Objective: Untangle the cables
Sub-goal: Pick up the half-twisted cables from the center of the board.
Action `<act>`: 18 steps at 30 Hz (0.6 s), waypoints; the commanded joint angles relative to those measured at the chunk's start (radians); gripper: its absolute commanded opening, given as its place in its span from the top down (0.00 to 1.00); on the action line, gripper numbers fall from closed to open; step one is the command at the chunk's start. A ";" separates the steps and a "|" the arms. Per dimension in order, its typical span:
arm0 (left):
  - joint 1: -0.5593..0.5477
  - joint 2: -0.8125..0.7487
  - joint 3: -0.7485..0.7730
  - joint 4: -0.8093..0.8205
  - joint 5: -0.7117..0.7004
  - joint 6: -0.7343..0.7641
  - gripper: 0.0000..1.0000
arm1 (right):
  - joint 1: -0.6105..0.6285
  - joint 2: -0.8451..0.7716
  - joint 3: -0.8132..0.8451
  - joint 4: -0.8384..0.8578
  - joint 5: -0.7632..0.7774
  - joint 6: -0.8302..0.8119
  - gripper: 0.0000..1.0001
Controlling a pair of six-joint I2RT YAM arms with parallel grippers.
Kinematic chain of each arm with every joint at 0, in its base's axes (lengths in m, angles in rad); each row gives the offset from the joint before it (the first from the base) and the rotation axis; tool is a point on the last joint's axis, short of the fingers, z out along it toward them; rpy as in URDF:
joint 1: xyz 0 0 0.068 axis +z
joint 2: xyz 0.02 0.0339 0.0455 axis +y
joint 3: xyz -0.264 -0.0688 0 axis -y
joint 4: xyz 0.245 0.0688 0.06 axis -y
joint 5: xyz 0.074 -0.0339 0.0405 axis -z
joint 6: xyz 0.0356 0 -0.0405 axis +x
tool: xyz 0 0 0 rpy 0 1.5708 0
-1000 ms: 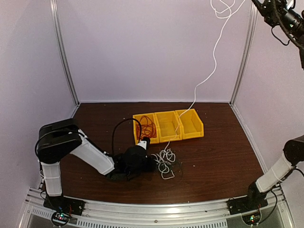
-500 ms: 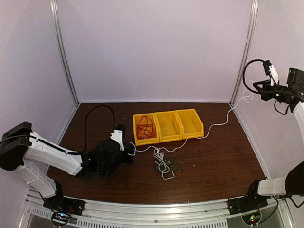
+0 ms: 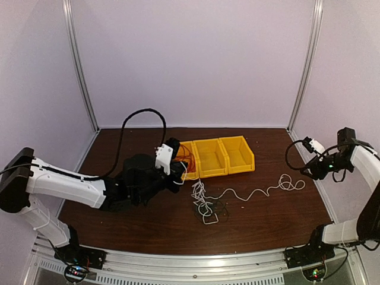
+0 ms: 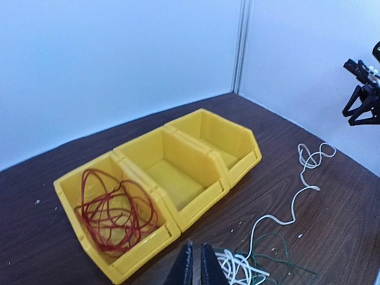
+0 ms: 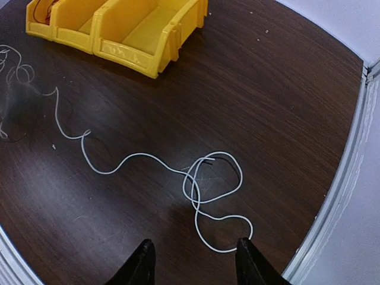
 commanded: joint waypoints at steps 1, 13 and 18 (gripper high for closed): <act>0.000 0.038 0.170 -0.014 0.116 0.139 0.94 | 0.015 -0.068 0.045 -0.171 -0.181 -0.218 0.50; -0.001 0.052 0.216 -0.088 0.134 0.084 0.94 | 0.474 0.082 -0.034 0.091 -0.095 -0.032 0.56; -0.001 -0.008 0.120 -0.074 0.102 0.044 0.94 | 0.533 0.251 -0.006 0.144 -0.067 -0.006 0.55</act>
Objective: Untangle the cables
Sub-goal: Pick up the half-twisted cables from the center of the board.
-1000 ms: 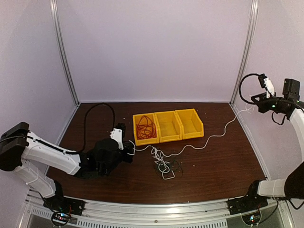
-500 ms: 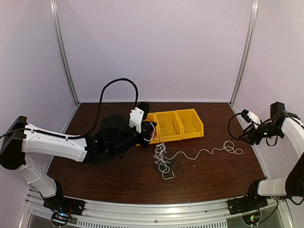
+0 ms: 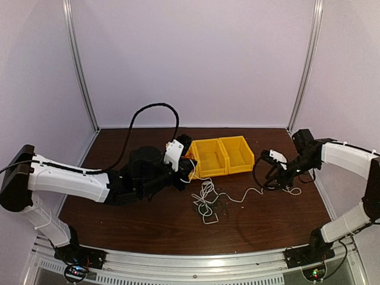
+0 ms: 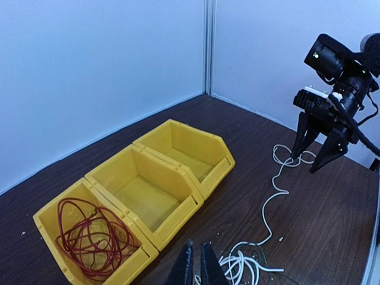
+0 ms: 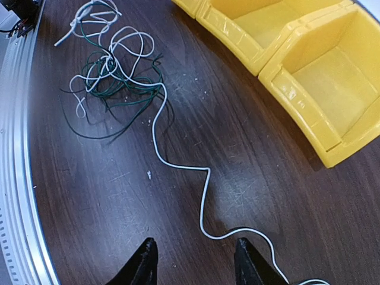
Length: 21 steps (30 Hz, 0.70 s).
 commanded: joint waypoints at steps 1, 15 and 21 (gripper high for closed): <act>-0.001 -0.070 -0.068 0.028 -0.030 -0.045 0.94 | 0.052 0.103 0.010 0.089 0.062 0.054 0.54; -0.001 -0.090 -0.122 0.039 -0.057 -0.045 0.94 | 0.153 0.298 0.074 0.166 0.170 0.175 0.85; -0.001 -0.143 -0.125 -0.004 -0.083 -0.025 0.92 | 0.155 0.236 0.204 0.031 0.131 0.178 1.00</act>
